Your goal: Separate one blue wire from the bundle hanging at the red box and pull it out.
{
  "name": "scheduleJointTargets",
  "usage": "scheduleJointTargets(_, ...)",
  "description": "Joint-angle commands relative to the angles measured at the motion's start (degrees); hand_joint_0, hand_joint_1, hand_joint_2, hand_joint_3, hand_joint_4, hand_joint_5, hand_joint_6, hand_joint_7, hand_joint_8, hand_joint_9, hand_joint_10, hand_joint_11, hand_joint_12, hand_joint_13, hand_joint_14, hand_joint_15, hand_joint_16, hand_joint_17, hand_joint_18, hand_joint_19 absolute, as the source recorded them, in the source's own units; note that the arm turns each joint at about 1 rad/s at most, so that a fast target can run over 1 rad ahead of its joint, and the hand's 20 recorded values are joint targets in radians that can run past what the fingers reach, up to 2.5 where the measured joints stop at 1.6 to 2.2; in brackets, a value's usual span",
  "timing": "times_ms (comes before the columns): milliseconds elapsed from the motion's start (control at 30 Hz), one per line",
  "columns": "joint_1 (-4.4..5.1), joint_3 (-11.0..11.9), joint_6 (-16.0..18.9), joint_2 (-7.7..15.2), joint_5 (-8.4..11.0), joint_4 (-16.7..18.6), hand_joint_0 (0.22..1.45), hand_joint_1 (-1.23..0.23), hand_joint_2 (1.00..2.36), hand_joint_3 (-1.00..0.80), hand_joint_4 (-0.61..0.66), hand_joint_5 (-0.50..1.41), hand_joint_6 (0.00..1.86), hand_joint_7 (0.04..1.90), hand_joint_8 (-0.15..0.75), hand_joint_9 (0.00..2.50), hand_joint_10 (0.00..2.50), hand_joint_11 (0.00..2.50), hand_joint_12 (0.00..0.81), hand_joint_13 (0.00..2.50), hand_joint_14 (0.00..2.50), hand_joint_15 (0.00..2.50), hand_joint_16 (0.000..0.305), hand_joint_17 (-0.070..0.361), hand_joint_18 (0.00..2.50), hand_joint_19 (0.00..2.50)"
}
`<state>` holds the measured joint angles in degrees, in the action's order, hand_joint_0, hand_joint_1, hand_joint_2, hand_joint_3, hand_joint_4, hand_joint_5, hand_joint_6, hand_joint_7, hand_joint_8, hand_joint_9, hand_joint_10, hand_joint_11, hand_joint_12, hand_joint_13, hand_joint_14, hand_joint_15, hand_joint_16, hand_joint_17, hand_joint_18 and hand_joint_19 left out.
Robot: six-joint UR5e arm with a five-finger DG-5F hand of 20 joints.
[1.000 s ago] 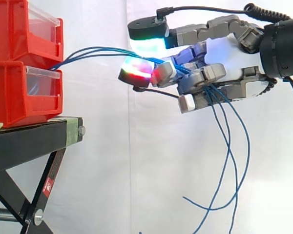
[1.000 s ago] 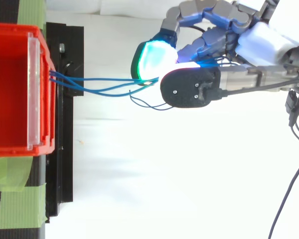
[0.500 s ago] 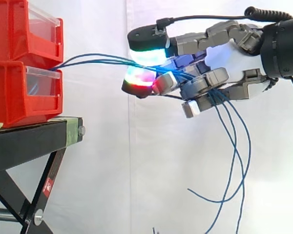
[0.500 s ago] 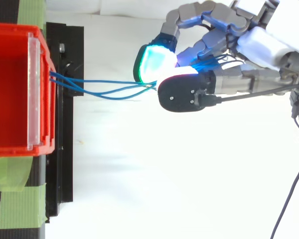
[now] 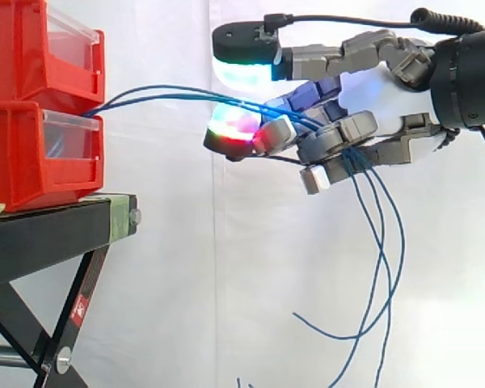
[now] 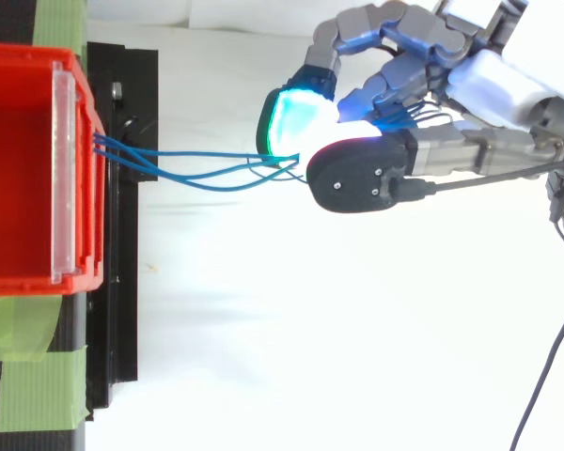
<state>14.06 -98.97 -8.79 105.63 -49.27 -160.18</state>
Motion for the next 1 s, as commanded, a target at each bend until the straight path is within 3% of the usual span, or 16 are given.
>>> scheduleJointTargets(0, 0.0, 0.0, 0.0, -0.1, -0.04, 0.1, 0.5, -0.82, 1.01, -0.35, 0.29, -0.26, 0.85, 1.14, 0.36, 0.9, 0.18, 1.83, 0.385, 1.0, 2.0, 1.27, 0.059, 0.132, 0.99, 1.23)
scheduleJointTargets(433, 0.0, 0.0, 0.0, 0.0, 0.05, 0.1, 0.63, -0.7, 1.03, -0.13, 0.22, -0.24, 0.88, 1.08, 0.329, 0.98, 0.31, 1.76, 0.345, 1.07, 1.95, 1.27, 0.048, 0.108, 1.0, 1.26)
scheduleJointTargets(533, 0.0, 0.0, 0.0, 0.0, -0.04, 0.2, 0.7, -0.8, 1.03, 0.06, 0.2, -0.23, 0.89, 1.08, 0.319, 0.99, 0.35, 1.74, 0.34, 1.08, 1.94, 1.3, 0.047, 0.105, 0.99, 1.27)
scheduleJointTargets(633, 0.0, 0.0, 0.0, 0.0, 0.05, 0.2, 0.76, -0.86, 1.03, 0.13, 0.19, -0.22, 0.9, 1.12, 0.304, 0.99, 0.34, 1.78, 0.335, 1.05, 2.02, 1.3, 0.045, 0.102, 0.95, 1.33)
scheduleJointTargets(967, 0.0, 0.0, 0.0, 0.0, 0.05, 0.2, 0.79, -0.93, 1.03, -0.09, 0.18, -0.26, 0.89, 1.12, 0.287, 0.77, 0.3, 1.79, 0.34, 0.93, 1.94, 1.35, 0.046, 0.104, 0.87, 1.26)
